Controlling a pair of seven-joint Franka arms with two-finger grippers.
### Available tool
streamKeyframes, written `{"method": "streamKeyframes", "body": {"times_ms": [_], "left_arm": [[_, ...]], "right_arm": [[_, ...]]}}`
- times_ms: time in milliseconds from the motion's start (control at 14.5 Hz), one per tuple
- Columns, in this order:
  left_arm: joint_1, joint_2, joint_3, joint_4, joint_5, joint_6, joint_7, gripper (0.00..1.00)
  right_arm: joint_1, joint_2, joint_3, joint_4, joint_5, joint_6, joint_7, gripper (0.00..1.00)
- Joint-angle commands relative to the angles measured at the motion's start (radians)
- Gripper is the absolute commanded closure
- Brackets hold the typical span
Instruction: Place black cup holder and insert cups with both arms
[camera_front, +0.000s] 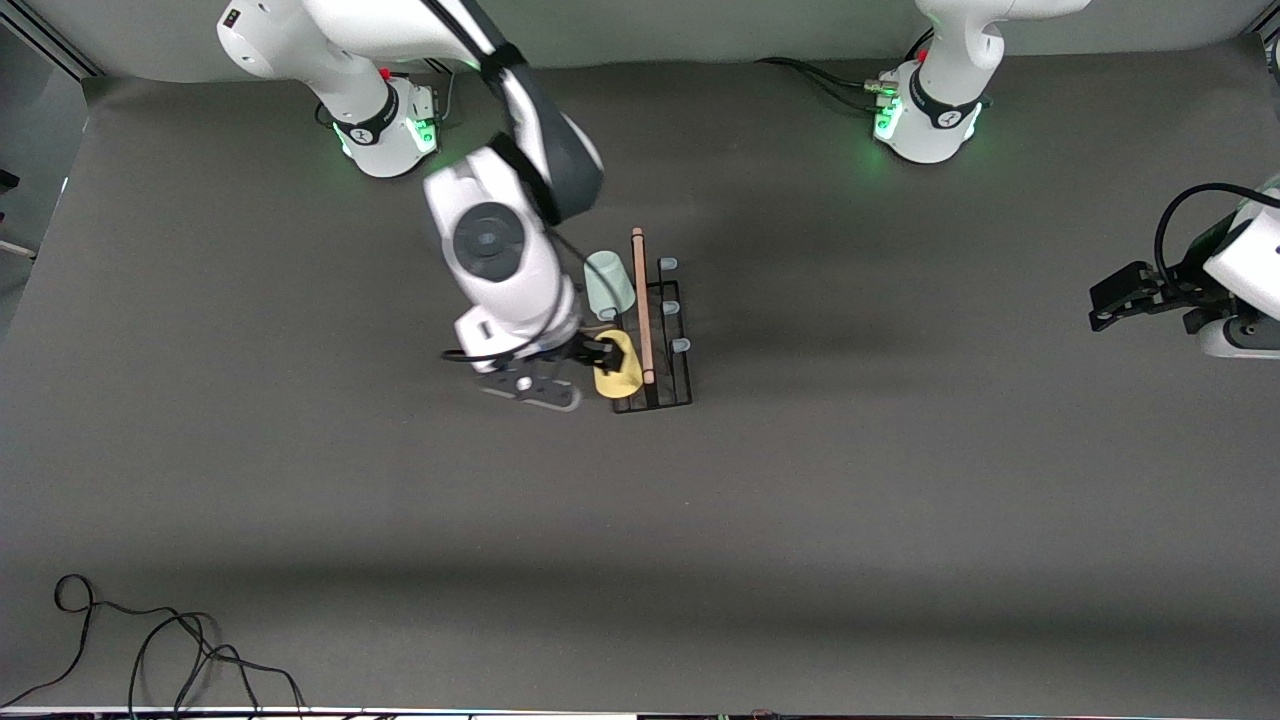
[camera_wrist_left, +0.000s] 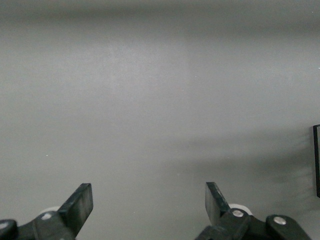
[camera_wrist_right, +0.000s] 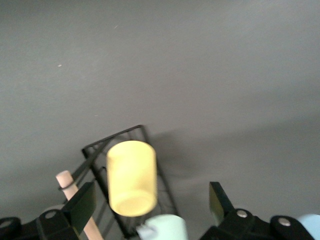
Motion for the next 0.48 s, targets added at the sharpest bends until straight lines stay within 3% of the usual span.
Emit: {"method": "streamKeyframes", "body": {"times_ms": [0,277,415], "left_arm": [[-0.002,-0.007,0.001,-0.001,0.004,-0.007,0.011,0.00],[0.001,-0.003,0.001,-0.002,0.004,-0.001,0.013,0.00],[0.001,-0.003,0.001,0.001,0.004,0.000,0.013,0.00]], "right_arm": [[-0.018,-0.039,-0.118,0.130,-0.007,-0.241,-0.164,0.00],[-0.018,-0.147,-0.305,0.127,-0.009,-0.445,-0.438,0.00],[-0.014,-0.167,-0.402,0.129,-0.009,-0.462,-0.563,0.00]]}}
